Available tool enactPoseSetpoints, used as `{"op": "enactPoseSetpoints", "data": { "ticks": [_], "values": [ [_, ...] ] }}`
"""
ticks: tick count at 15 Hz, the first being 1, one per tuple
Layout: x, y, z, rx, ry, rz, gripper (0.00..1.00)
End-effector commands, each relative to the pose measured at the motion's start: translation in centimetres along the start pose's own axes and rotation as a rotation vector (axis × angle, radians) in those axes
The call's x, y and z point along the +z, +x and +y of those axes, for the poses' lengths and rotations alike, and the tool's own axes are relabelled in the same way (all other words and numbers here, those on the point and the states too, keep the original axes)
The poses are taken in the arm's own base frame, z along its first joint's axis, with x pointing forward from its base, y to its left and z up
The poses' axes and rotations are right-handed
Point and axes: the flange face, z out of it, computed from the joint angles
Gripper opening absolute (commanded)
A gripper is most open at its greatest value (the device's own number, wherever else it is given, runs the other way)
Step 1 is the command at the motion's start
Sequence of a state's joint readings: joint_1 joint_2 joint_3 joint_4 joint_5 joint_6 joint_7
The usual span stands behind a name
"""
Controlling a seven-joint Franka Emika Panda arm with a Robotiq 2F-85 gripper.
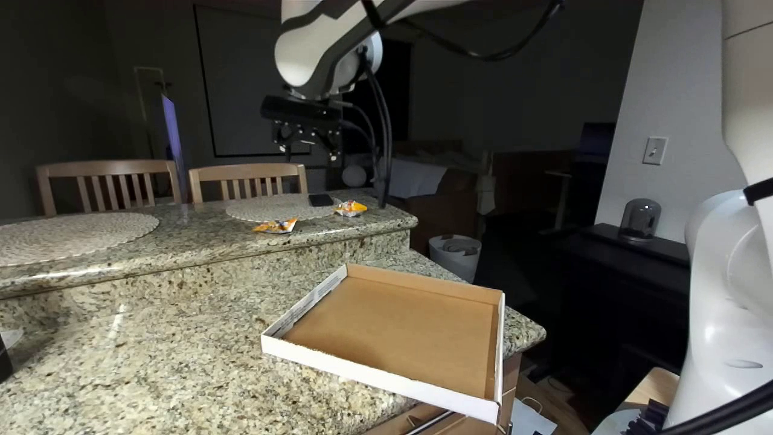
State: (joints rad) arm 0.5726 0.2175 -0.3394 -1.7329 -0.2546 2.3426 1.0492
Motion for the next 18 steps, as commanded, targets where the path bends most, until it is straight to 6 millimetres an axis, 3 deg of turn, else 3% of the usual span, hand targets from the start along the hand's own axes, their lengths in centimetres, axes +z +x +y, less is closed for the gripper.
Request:
{"op": "enactPoseSetpoints", "data": {
  "ticks": [1,4,7,10,13,14,18],
  "values": [
    [-4.6,-1.9,6.2,-0.114,-0.164,-0.061,1.0],
    [-5.6,-3.8,9.8,-0.234,-0.224,-0.165,1.0],
    [-5.0,-5.5,12.4,-0.395,-0.245,-0.184,1.0],
    [-4.5,-5.7,14.2,-0.545,-0.211,-0.223,1.0],
    [-4.4,-4.1,15.5,-0.665,-0.116,-0.244,1.0],
    [-3.9,-4.5,14.1,-0.595,-0.182,-0.238,1.0],
    [-3.8,-4.4,14.2,-0.604,-0.179,-0.238,1.0]
  ]
}}
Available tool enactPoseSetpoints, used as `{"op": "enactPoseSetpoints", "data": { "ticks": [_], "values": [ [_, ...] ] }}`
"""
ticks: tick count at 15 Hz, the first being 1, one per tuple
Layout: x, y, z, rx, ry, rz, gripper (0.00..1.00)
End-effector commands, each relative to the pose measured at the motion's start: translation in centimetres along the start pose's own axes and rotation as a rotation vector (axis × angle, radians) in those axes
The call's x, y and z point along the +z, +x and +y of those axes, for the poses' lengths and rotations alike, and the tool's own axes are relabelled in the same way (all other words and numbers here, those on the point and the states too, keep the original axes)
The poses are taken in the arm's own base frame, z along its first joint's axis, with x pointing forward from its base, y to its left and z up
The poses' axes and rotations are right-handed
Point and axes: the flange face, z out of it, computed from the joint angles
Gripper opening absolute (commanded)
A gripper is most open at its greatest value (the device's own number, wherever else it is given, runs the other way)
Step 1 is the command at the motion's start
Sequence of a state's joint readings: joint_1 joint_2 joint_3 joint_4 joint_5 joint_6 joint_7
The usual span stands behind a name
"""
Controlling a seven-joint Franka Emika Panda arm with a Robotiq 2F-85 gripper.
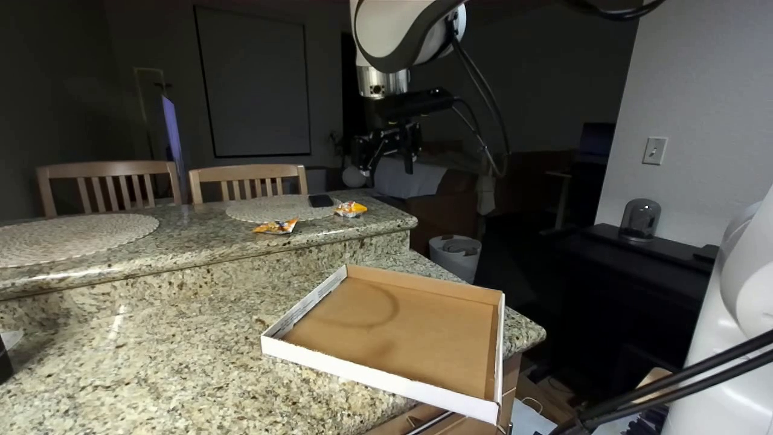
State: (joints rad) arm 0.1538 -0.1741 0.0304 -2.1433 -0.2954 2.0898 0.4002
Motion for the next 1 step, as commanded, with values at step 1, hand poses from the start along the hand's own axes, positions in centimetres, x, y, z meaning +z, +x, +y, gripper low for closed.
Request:
{"op": "enactPoseSetpoints", "data": {
  "ticks": [1],
  "values": [
    [-0.08,-0.02,-0.18,-0.003,0.0,0.0,1.0]
  ]
}}
